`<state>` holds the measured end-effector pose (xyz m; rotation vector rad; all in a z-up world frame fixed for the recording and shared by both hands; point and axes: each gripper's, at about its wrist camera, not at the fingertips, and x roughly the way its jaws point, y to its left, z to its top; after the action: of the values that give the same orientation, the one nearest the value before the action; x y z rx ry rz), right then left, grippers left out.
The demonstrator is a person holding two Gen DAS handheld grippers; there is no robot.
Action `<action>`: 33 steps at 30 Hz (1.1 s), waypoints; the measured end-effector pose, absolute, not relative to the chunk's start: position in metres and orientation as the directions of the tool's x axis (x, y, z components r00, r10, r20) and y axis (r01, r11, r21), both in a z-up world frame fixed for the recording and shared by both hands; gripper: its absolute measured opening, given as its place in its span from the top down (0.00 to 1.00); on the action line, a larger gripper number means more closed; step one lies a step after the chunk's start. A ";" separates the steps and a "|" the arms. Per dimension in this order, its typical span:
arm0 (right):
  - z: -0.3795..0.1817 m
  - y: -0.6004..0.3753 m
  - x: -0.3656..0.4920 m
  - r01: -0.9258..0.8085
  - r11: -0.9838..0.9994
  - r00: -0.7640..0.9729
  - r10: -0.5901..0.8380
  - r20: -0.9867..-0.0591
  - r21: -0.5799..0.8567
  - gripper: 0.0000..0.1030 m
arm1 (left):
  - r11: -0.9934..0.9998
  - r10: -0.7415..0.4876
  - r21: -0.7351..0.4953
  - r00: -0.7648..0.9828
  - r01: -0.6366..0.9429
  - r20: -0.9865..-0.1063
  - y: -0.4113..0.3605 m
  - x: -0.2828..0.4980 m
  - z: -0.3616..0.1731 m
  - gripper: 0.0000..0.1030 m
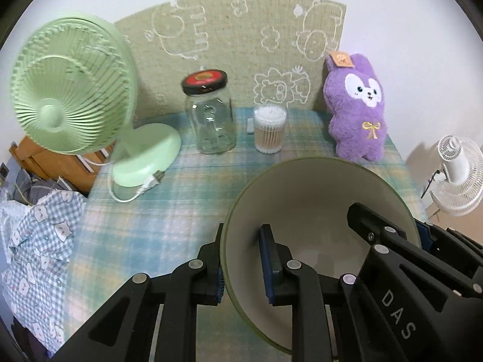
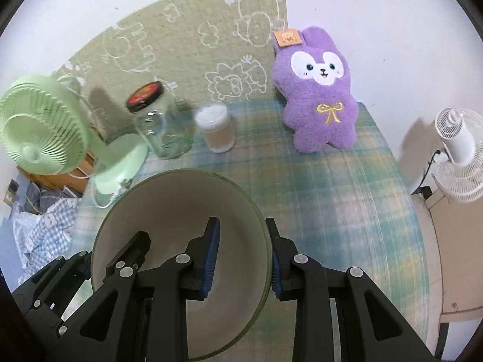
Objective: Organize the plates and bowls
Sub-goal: 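Grip the bowl rim with both grippers and lift it, then carry the held bowl with both grippers toward the plate stack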
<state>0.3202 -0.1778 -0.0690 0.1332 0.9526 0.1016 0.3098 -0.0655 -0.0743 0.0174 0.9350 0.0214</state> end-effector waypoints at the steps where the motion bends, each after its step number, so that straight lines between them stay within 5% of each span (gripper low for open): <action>1: -0.065 -0.175 0.313 -0.027 0.987 0.581 0.146 -0.801 0.160 0.68 | 1.000 0.027 0.027 0.599 -0.009 -0.800 -0.063 0.303 -0.070 0.83; 19: -0.015 -0.130 0.197 -0.015 0.992 0.645 0.107 -0.757 0.127 0.72 | 1.000 0.013 0.015 0.664 -0.004 -0.748 -0.020 0.198 -0.026 0.83; 33: -0.033 -0.112 0.133 0.008 0.994 0.632 0.082 -0.771 0.113 0.75 | 1.000 0.003 0.020 0.658 0.018 -0.753 -0.001 0.140 -0.044 0.83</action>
<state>0.1332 -0.1120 -0.0326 0.1090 0.8867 0.0427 0.1397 -0.0015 -0.0439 0.0259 0.8532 -0.0081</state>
